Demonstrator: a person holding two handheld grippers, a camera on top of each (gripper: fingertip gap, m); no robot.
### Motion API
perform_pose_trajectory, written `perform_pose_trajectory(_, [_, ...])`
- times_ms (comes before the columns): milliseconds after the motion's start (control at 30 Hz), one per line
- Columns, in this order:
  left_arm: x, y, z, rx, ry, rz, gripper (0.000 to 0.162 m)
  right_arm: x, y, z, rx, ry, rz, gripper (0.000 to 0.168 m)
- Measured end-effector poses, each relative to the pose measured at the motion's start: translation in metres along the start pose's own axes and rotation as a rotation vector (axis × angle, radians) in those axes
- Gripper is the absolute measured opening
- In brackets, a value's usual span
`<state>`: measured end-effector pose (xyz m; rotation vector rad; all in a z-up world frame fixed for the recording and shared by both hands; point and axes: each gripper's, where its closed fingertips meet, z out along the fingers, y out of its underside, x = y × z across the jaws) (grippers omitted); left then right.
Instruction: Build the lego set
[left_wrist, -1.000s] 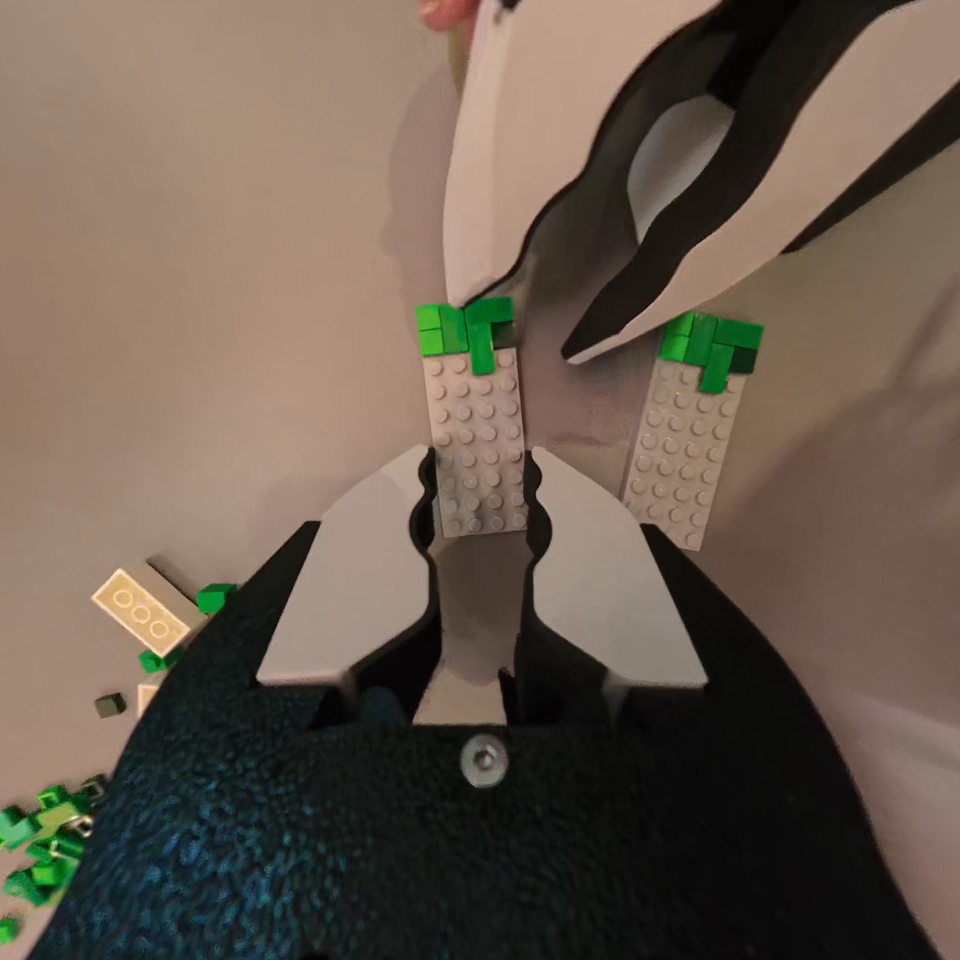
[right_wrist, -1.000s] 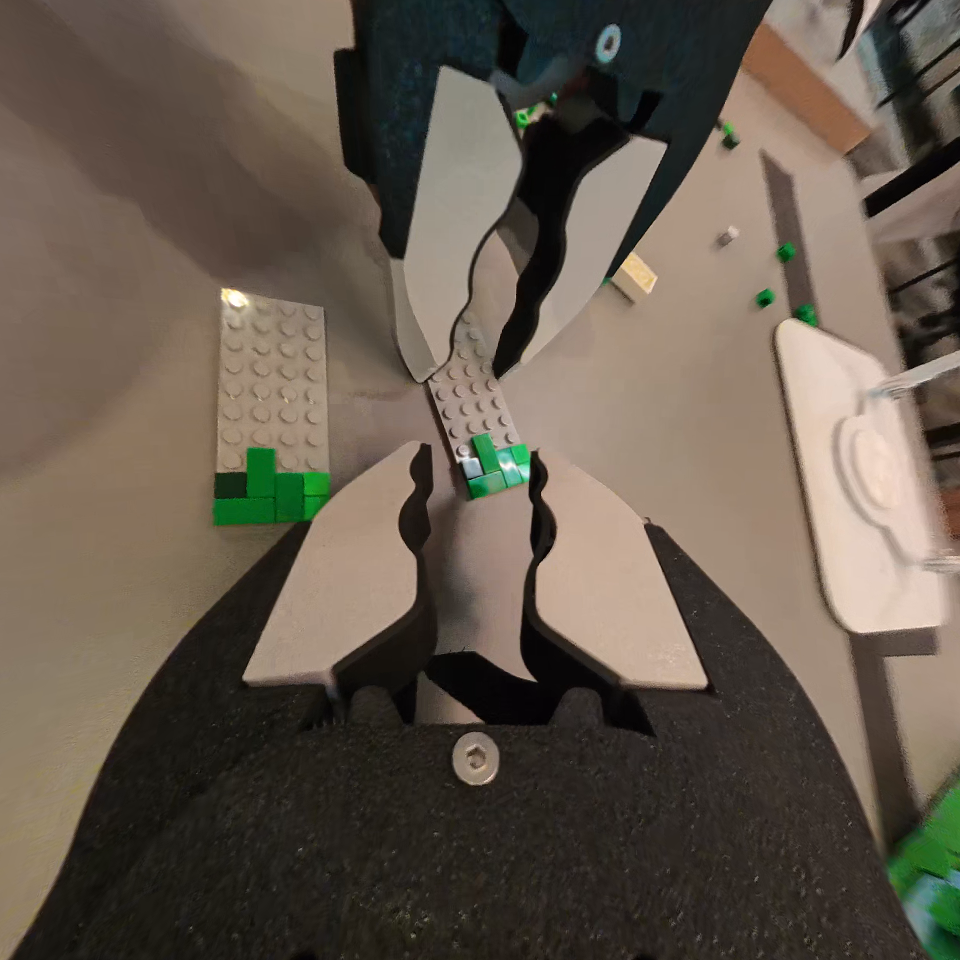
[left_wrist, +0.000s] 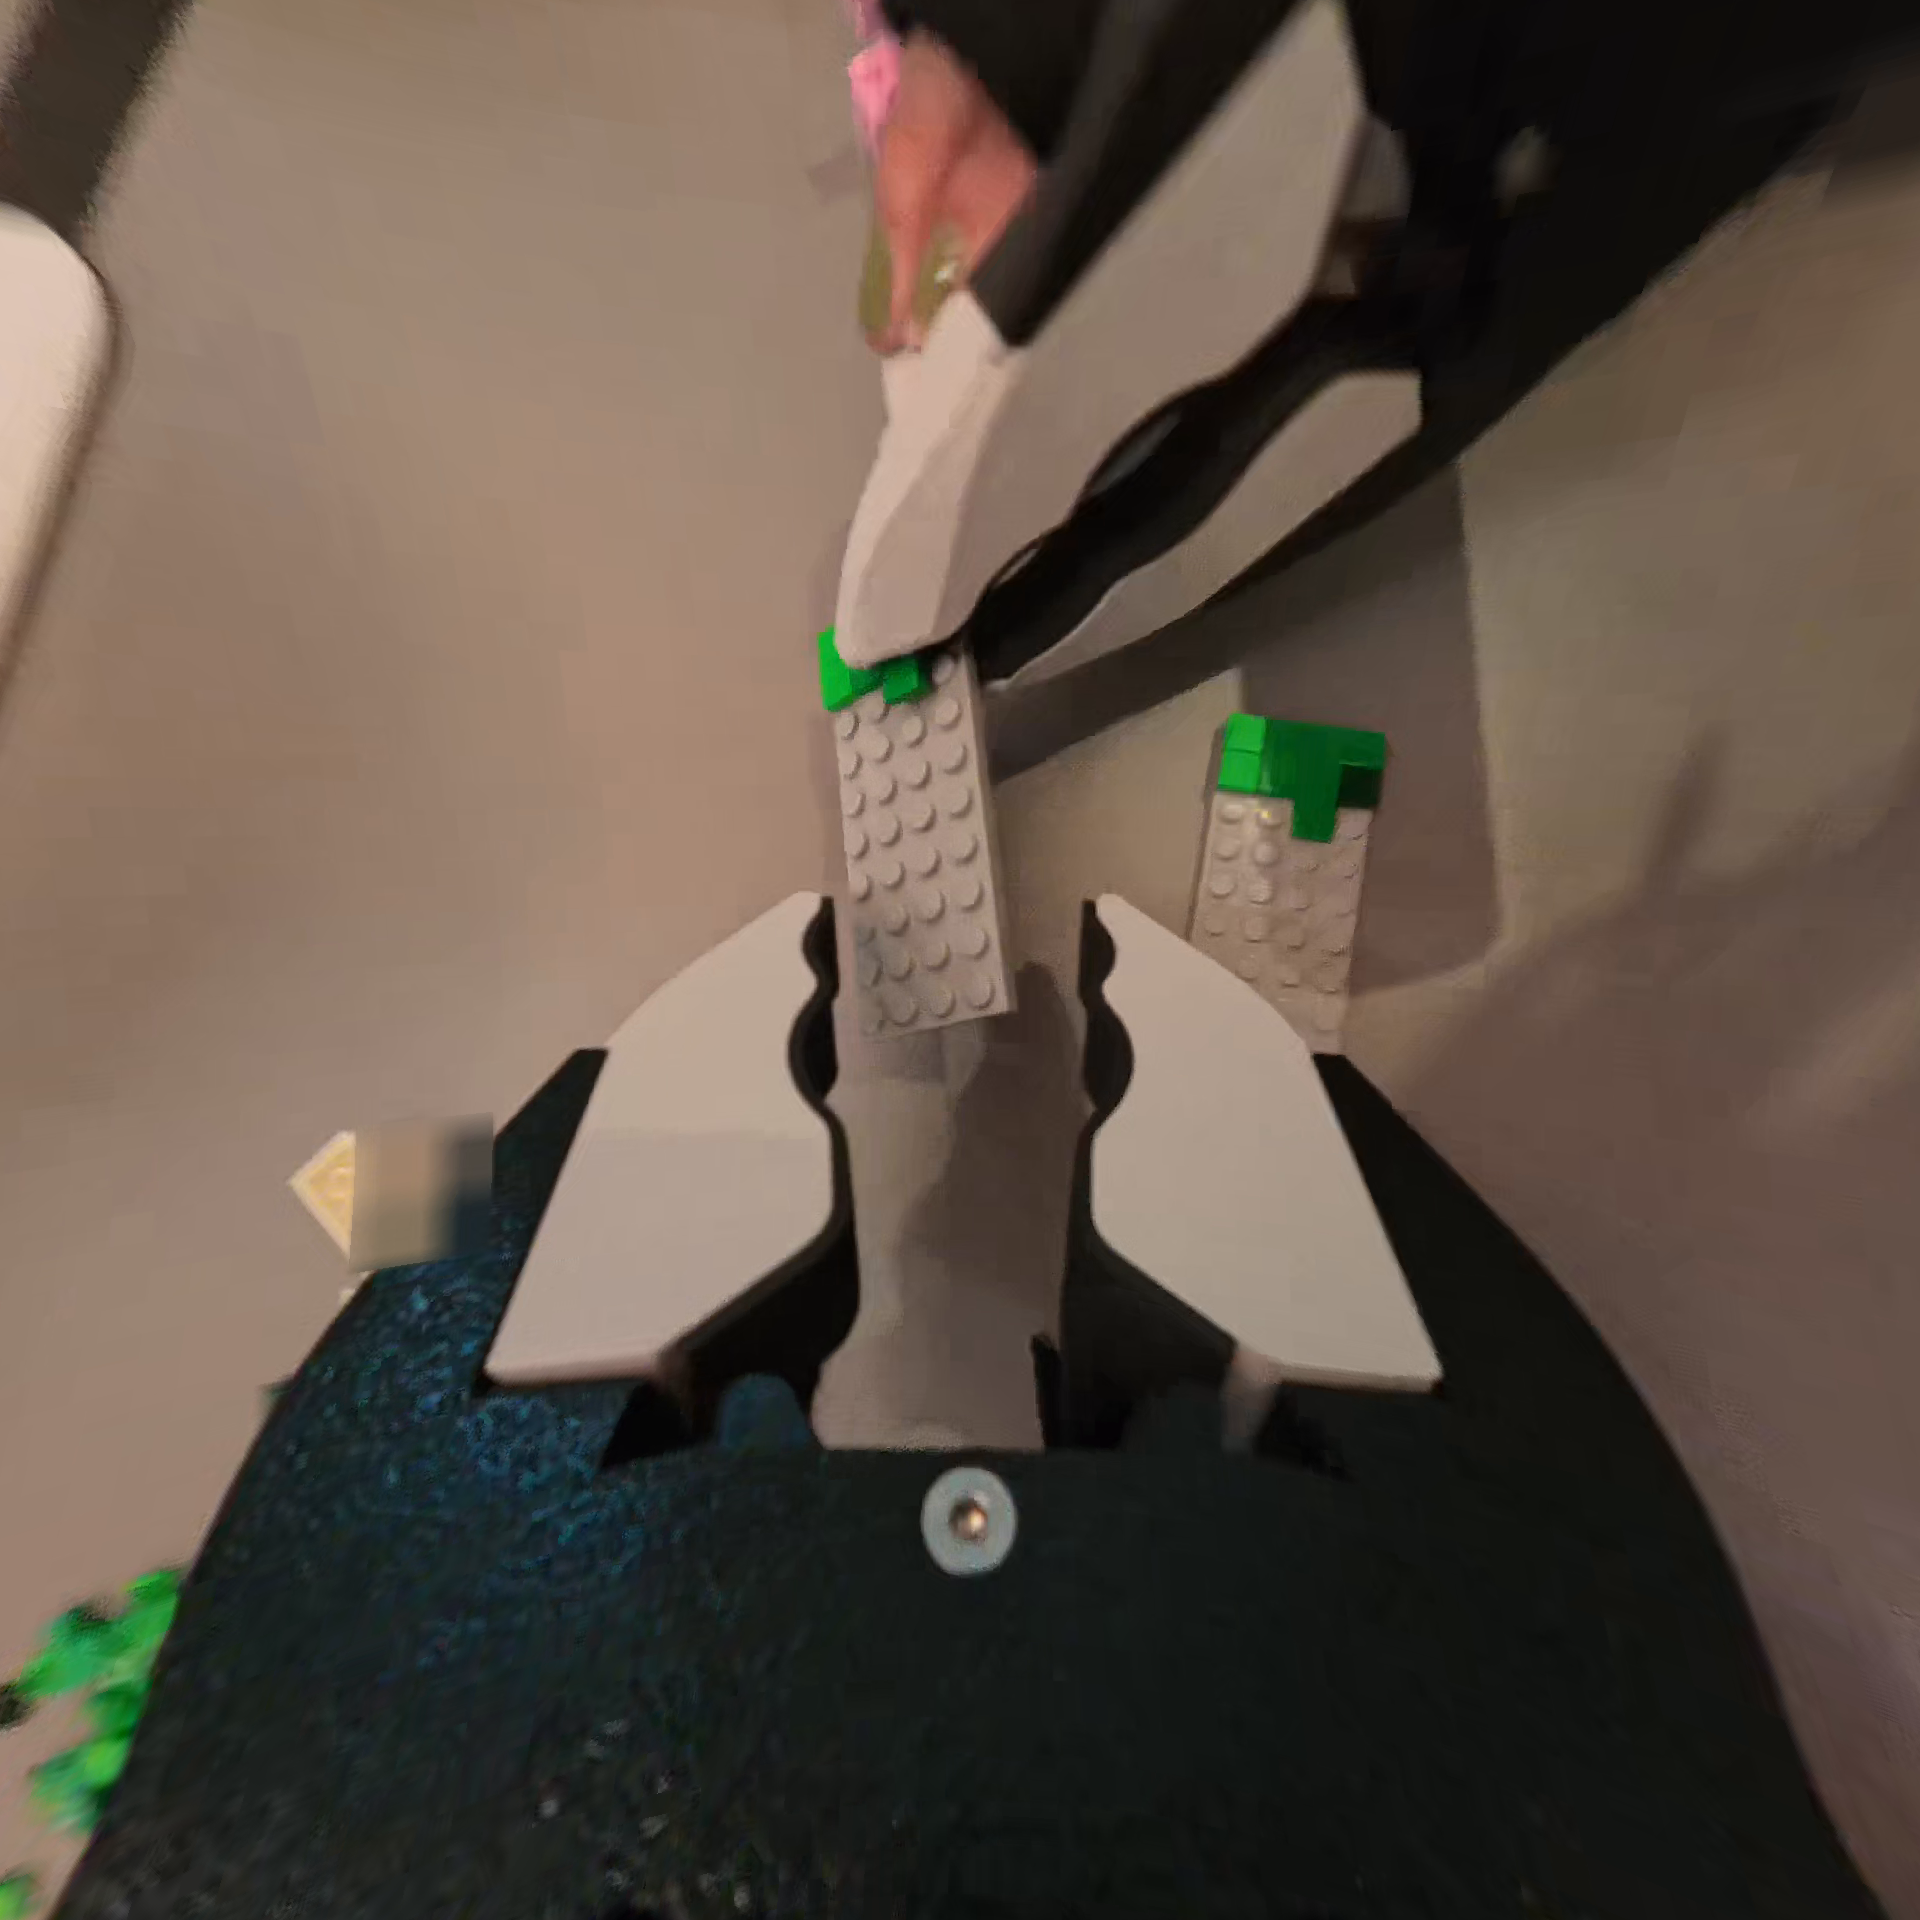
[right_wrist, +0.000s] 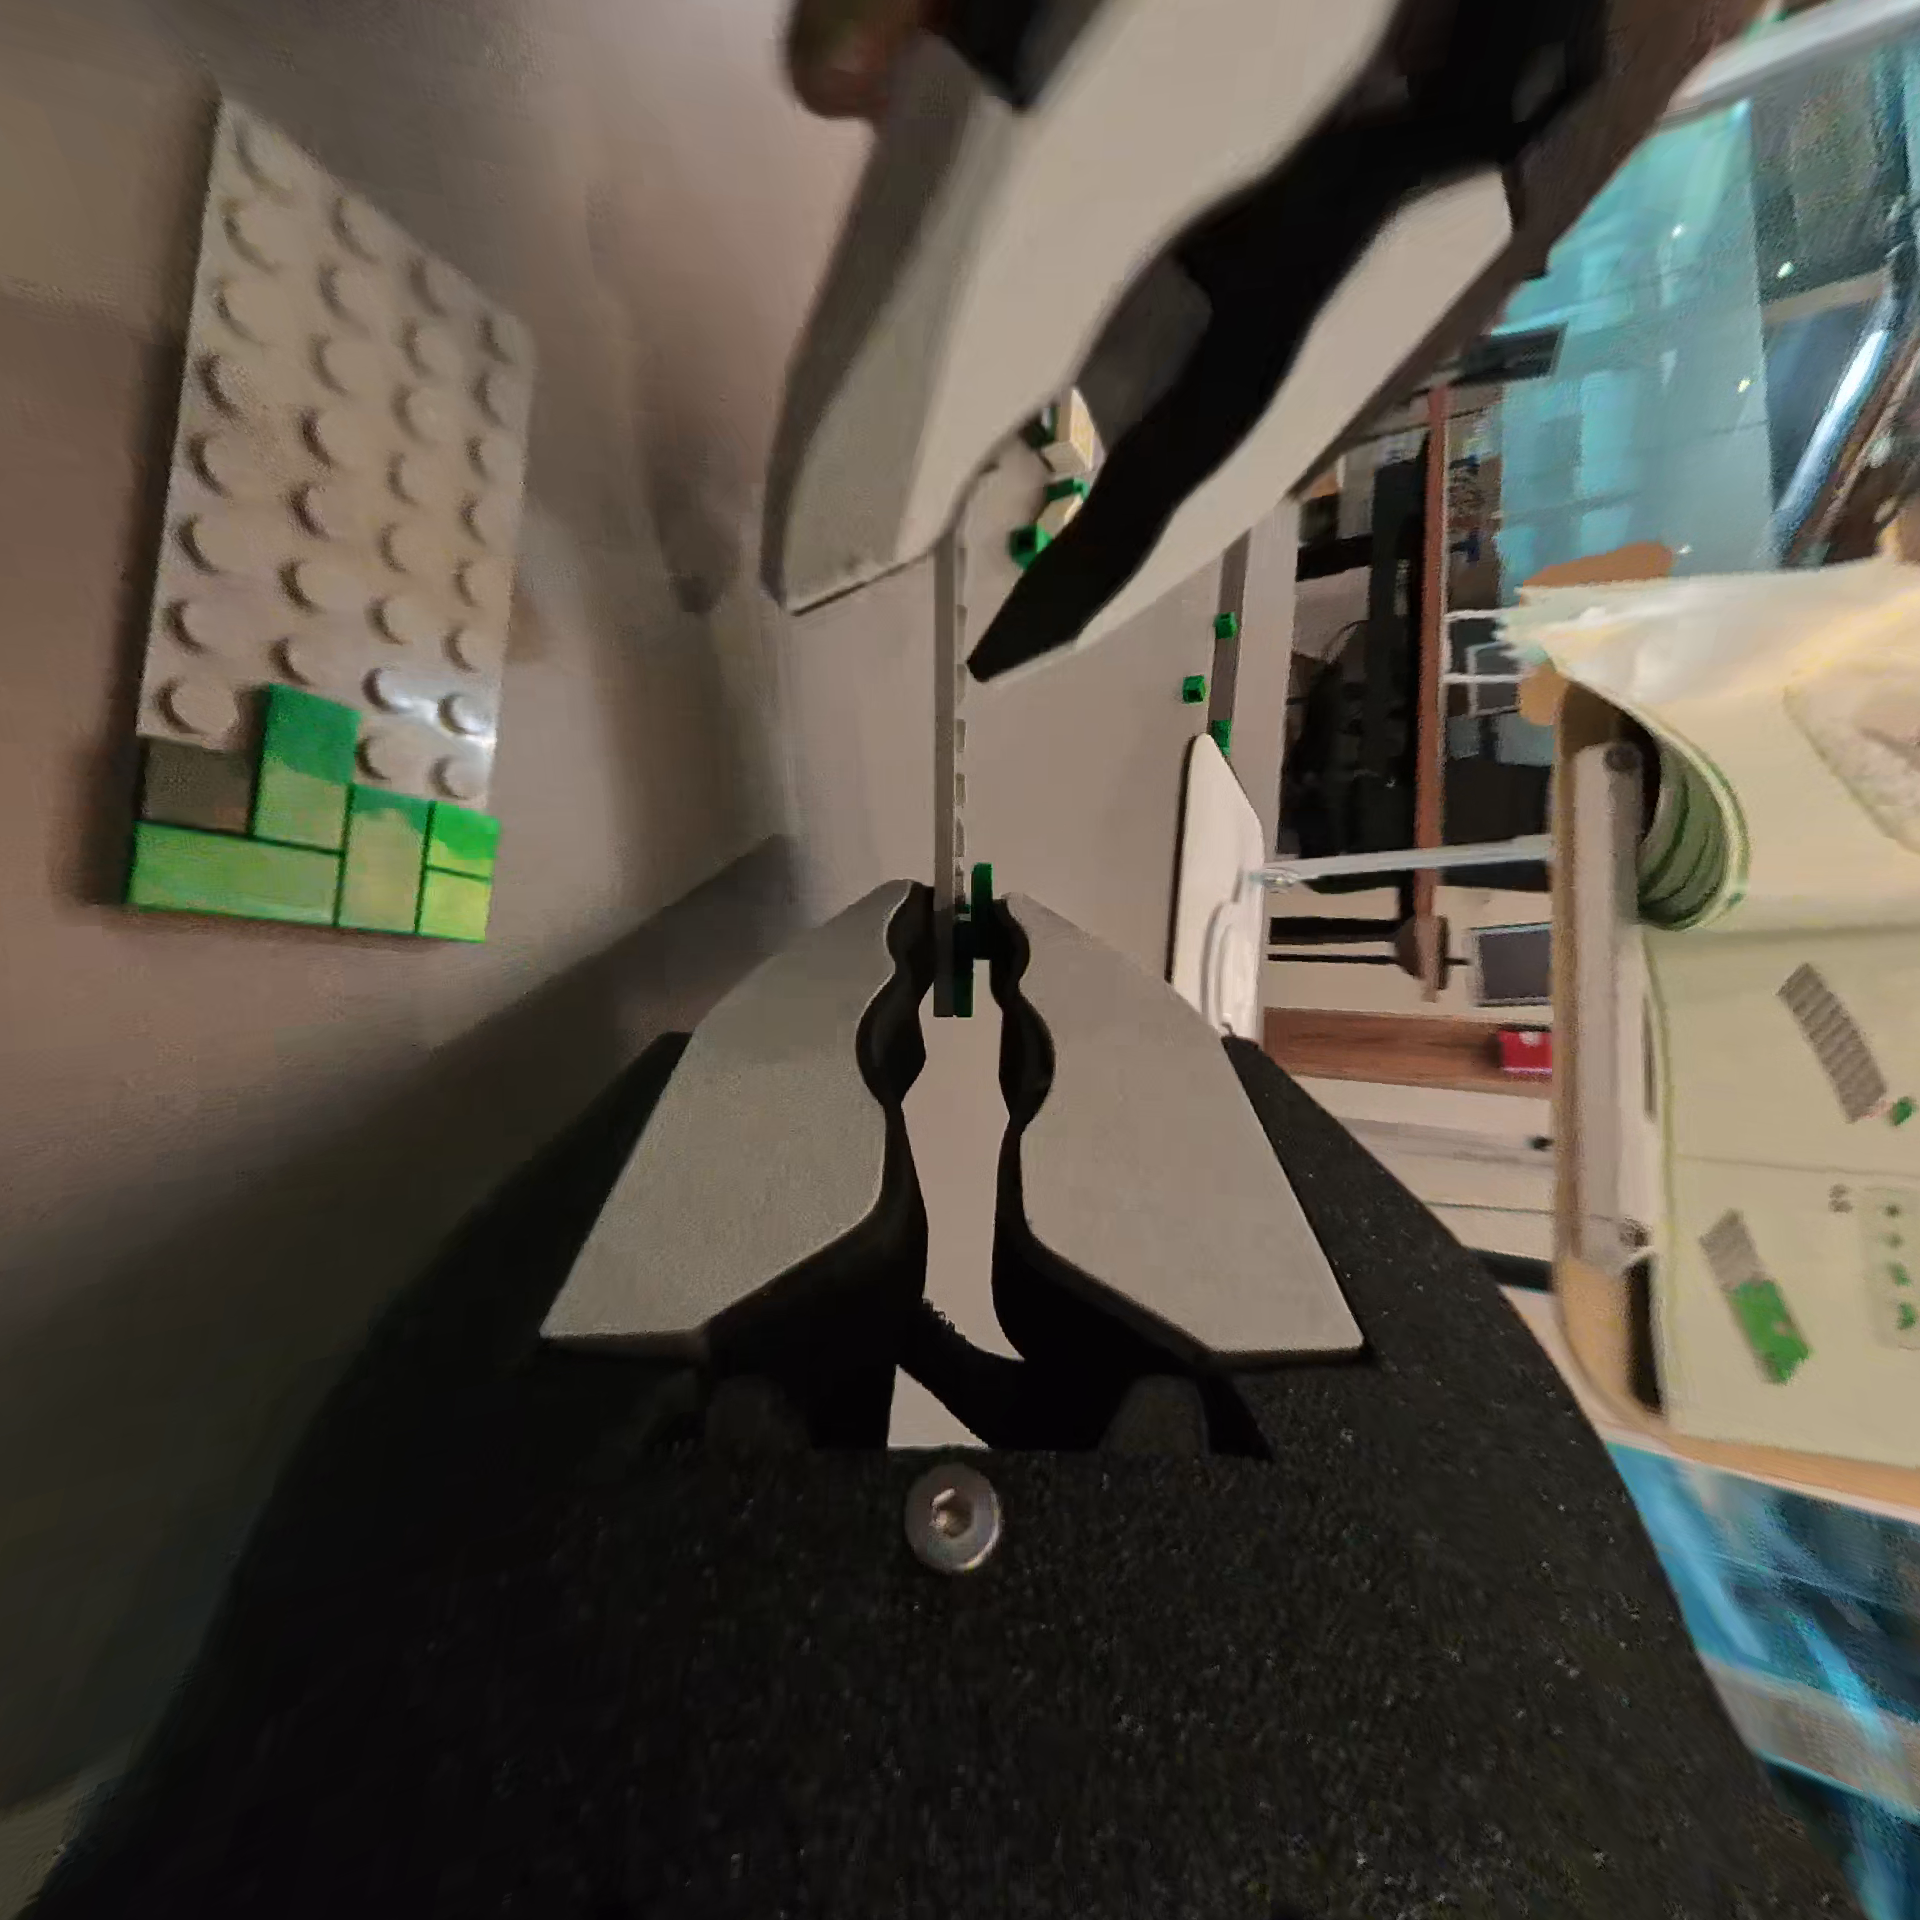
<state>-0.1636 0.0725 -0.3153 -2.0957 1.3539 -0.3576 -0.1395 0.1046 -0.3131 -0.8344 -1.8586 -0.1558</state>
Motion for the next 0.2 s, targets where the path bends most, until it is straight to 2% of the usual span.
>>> perform_pose_trajectory(33, [-0.001,-0.003,-0.002,0.029,-0.063,0.085,0.044,0.001,-0.001,-0.001,0.023,-0.015,0.046,0.01])
perform_pose_trajectory(100, [-0.004,-0.009,-0.006,0.061,-0.208,0.268,0.039,-0.002,-0.004,-0.003,0.069,-0.069,0.139,0.01])
perform_pose_trajectory(200, [-0.004,-0.009,-0.006,0.031,-0.324,0.437,0.011,-0.002,-0.012,-0.006,0.152,-0.121,0.269,0.01])
